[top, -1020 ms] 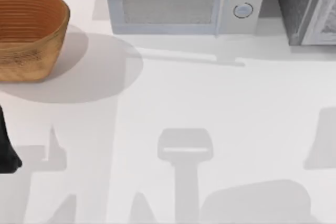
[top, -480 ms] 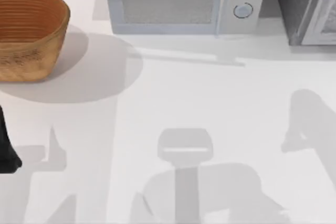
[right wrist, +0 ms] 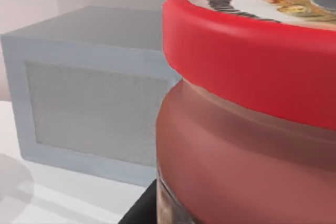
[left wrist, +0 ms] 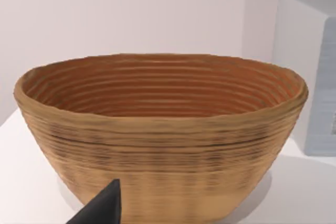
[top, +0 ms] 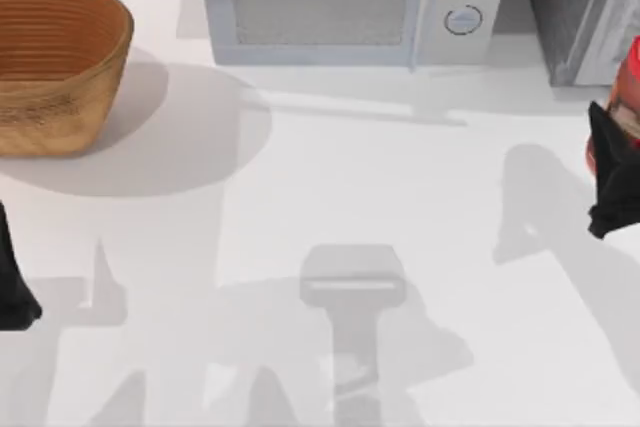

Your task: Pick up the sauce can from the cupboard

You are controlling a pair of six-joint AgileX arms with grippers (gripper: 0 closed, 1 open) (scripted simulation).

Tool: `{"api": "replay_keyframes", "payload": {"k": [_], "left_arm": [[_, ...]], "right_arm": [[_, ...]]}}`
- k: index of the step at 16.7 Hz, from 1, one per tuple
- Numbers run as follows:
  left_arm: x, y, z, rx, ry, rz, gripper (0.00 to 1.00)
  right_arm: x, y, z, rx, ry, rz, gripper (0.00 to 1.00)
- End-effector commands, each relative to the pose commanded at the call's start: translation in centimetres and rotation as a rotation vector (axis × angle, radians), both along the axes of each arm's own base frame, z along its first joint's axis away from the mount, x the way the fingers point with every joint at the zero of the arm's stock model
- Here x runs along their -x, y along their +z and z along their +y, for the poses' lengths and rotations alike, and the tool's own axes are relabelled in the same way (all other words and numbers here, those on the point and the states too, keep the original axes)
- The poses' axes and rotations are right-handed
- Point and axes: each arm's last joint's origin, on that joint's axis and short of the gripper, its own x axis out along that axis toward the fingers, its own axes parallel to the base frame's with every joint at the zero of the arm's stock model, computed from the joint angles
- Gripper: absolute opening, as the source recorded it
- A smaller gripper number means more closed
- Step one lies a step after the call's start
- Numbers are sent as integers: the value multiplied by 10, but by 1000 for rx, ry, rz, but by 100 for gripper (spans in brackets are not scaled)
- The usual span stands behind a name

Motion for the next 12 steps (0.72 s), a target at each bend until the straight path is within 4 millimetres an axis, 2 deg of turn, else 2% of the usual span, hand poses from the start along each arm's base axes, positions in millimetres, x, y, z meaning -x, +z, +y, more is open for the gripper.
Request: {"api": "replay_keyframes", "payload": {"k": [6,12], "left_arm": [[0,0,0,0,0,0,100],[0,0,0,0,0,0,100]], "right_arm": [[-28,-3,36,-15,117,-32,0],[-49,-28,76,-9,222,-29,0]]}}
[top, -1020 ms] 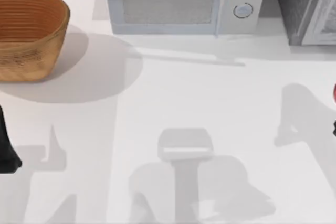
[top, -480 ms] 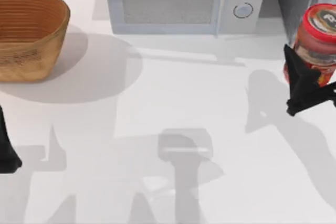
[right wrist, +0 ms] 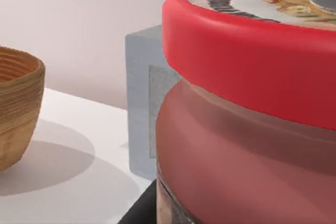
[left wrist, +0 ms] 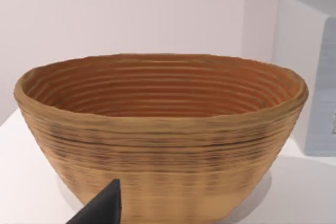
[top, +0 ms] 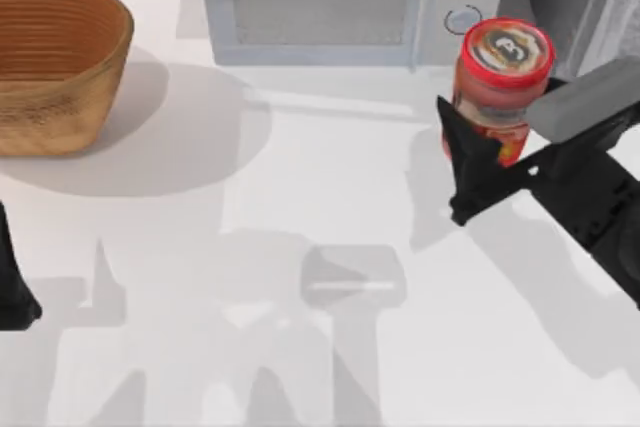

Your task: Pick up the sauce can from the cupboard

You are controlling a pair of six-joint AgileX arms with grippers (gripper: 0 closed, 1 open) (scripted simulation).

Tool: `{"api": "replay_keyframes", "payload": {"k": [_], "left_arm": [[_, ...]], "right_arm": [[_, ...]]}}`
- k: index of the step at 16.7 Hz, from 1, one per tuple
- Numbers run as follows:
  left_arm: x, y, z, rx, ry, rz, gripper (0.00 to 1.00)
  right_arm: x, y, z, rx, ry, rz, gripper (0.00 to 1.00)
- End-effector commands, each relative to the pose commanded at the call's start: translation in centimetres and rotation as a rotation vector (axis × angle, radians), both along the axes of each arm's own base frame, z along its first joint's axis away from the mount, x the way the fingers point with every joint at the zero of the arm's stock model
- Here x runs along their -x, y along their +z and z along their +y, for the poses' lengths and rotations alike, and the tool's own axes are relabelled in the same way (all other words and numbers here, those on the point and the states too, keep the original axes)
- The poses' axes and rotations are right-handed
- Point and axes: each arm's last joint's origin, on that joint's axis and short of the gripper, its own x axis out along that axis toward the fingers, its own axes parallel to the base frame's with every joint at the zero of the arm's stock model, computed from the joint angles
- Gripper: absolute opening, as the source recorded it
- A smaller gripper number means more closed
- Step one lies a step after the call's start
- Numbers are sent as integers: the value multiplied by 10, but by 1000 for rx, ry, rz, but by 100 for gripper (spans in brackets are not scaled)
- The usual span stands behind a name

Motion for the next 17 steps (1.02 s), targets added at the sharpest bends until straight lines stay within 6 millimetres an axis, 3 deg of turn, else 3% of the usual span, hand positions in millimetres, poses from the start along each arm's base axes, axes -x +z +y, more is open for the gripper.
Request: {"api": "replay_keyframes", "payload": {"k": [11,17], "left_arm": [[0,0,0,0,0,0,100],[0,0,0,0,0,0,100]], "right_arm": [[-8,-79,70,9,187,23,0],[-6,-88,78,4,212,24,0]]}}
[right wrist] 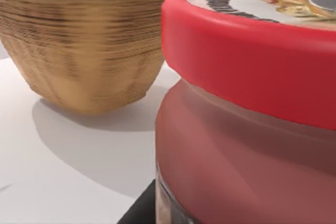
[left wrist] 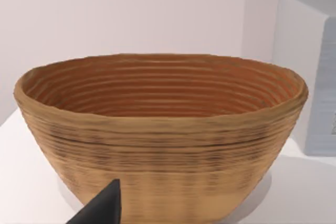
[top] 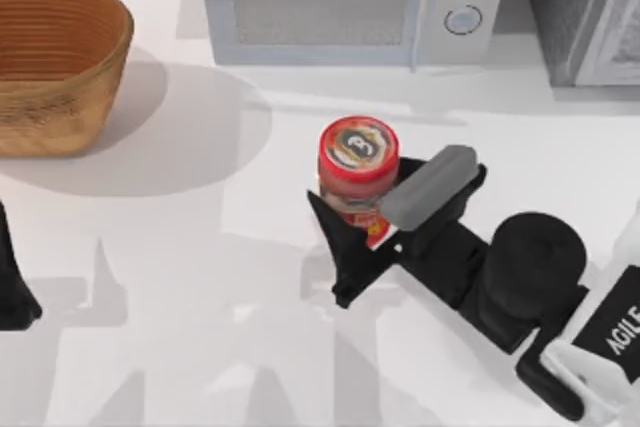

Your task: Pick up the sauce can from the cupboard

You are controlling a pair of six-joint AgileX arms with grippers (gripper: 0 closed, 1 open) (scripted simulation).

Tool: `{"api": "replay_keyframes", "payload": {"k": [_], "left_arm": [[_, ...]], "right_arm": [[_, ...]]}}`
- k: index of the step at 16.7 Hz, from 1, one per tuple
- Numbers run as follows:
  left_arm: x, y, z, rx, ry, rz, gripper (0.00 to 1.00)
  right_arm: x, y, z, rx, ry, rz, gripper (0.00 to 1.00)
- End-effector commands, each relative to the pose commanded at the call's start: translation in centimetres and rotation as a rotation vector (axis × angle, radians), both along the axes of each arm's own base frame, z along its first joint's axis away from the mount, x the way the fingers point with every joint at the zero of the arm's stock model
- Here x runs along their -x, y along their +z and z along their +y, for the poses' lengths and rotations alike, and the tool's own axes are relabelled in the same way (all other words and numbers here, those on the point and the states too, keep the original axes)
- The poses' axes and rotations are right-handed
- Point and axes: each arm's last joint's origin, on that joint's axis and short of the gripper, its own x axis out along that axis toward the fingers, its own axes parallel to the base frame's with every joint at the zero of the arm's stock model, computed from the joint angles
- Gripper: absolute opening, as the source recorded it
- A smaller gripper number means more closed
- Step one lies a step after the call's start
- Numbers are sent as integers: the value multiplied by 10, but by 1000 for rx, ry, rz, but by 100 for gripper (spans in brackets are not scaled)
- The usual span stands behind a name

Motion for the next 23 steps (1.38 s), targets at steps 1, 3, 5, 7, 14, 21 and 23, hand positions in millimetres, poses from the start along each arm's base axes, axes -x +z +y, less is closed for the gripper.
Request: {"api": "replay_keyframes", "payload": {"k": [1,3,5,7,14,21,23], "left_arm": [[0,0,0,0,0,0,100],[0,0,0,0,0,0,100],[0,0,0,0,0,0,100],[0,0,0,0,0,0,100],[0,0,0,0,0,0,100],[0,0,0,0,0,0,100],[0,0,0,0,0,0,100]], "right_arm": [[0,0,0,0,0,0,0],[-1,-1,-1,2,-4,5,0],[-6,-3,3,2,-8,1,0],[-15,-9,12,4,-10,3,0],[-42,-26,41,0,0,0,0],[-43,-26,42,0,0,0,30],[-43,-26,42,0,0,0,45]]}}
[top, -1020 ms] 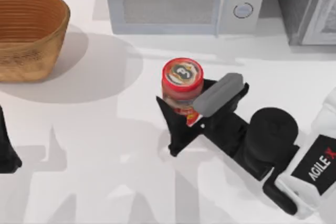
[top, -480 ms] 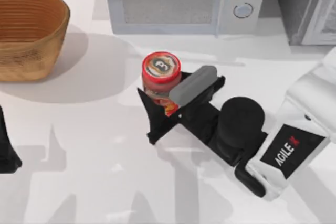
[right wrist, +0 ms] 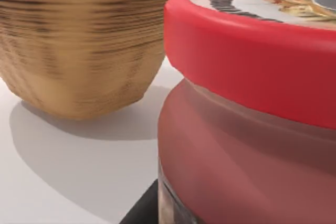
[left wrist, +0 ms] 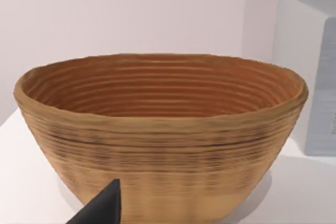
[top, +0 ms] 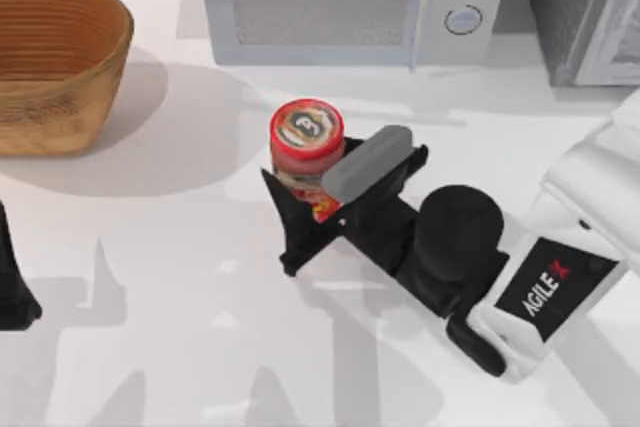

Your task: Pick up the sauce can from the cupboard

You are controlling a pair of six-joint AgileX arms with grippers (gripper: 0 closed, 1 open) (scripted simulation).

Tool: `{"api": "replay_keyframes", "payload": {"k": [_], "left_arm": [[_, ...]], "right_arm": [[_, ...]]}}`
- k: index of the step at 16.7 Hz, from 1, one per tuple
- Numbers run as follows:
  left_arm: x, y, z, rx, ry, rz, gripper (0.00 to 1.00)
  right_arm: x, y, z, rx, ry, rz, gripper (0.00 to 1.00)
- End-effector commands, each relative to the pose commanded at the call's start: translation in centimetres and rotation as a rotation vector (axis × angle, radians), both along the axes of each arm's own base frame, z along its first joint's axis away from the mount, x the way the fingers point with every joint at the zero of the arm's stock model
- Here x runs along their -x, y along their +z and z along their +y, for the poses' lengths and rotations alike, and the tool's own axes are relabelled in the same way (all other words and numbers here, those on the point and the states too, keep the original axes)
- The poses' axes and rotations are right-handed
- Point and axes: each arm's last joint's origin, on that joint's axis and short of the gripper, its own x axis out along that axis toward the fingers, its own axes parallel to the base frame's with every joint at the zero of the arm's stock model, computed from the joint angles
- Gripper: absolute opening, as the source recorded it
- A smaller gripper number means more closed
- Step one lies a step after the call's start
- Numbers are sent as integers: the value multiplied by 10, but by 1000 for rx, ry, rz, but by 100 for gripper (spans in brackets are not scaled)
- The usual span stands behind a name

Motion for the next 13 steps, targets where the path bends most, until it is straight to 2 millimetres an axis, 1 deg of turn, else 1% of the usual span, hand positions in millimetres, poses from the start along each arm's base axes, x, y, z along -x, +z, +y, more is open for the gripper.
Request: {"api": "replay_keyframes", "payload": {"k": [7,8,13], "left_arm": [[0,0,0,0,0,0,100],[0,0,0,0,0,0,100],[0,0,0,0,0,0,100]], "right_arm": [[0,0,0,0,0,0,98],[0,0,0,0,0,0,100],[0,0,0,0,0,0,100]]}}
